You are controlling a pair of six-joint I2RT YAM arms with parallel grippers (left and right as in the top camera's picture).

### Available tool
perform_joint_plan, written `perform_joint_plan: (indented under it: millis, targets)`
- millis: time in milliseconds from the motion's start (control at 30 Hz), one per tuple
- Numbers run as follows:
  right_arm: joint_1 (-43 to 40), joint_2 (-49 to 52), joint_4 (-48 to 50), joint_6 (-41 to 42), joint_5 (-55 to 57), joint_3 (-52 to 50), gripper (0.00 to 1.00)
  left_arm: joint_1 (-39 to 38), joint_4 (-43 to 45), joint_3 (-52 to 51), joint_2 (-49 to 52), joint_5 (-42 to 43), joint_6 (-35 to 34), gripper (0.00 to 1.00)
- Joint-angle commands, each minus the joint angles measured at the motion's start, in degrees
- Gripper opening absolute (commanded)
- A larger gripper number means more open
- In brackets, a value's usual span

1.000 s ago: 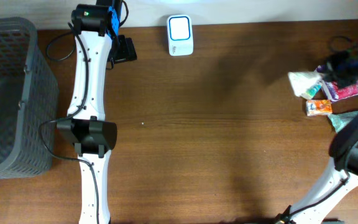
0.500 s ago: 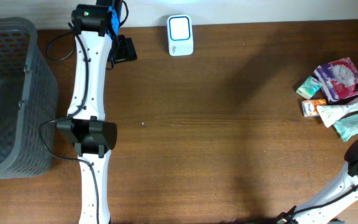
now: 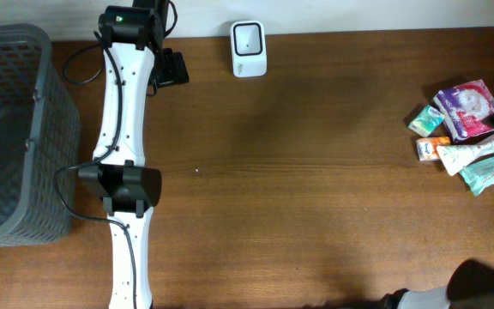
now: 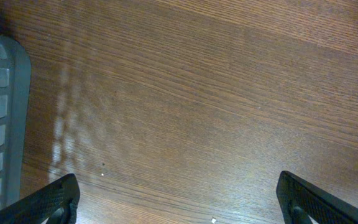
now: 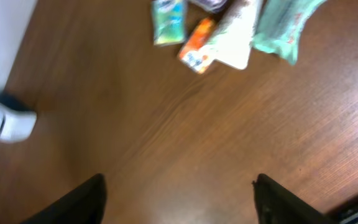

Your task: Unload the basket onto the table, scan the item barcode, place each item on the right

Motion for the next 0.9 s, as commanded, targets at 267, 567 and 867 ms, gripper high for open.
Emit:
perform_joint_plan:
  millis: [267,567,867]
  targets:
    - [36.98,-24.04,-5.25,-3.39,4.57,-12.61,0.99,0.46,-0.04,0.35,-0.35,-0.81,0.87,0.99]
    - [39.58,-23.74,-5.25,-3.41,8.31,-14.16,0.99,0.46,-0.04,0.35,-0.35,-0.81,0.87,0.99]
    - [39.58,-25.75,-5.22,-6.4,7.85,-15.78,0.99,0.46,-0.04,0.35,-0.35,-0.81,0.87,0.99]
